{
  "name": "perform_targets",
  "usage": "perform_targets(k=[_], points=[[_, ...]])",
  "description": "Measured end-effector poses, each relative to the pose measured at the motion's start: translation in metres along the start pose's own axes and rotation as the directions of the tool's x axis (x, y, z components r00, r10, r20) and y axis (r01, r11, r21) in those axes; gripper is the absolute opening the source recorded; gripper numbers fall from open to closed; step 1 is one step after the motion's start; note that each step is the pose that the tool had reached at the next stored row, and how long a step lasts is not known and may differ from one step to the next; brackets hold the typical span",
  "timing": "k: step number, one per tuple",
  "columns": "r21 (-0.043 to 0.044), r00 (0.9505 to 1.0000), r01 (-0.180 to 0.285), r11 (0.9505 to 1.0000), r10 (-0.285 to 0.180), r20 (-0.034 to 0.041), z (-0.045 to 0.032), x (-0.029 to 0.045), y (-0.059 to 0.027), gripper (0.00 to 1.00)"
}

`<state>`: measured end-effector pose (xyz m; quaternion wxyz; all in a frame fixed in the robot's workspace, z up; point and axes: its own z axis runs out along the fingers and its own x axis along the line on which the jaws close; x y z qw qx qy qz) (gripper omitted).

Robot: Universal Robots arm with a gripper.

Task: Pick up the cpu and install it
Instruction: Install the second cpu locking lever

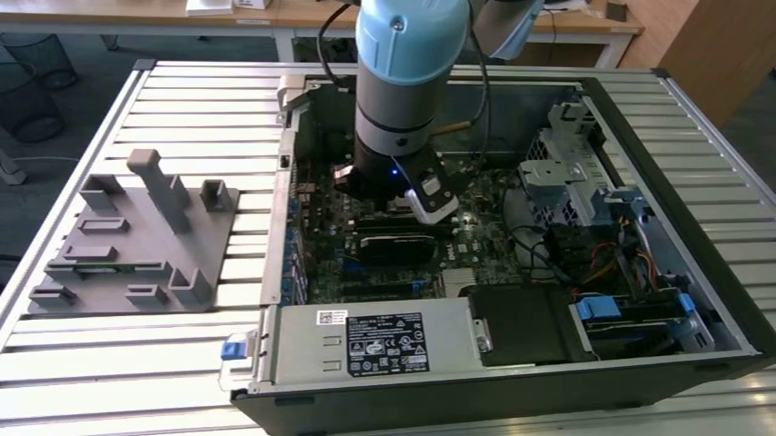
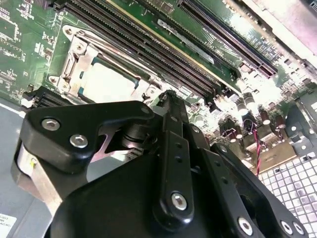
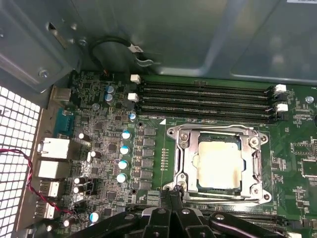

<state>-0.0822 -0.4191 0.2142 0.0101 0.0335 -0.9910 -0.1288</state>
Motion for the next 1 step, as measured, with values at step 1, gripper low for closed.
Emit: perform_targets(k=[1], points=[[0.0,1.0,0.0,1.0,0.0,0.0,0.0,0.0,0.0,0.11]])
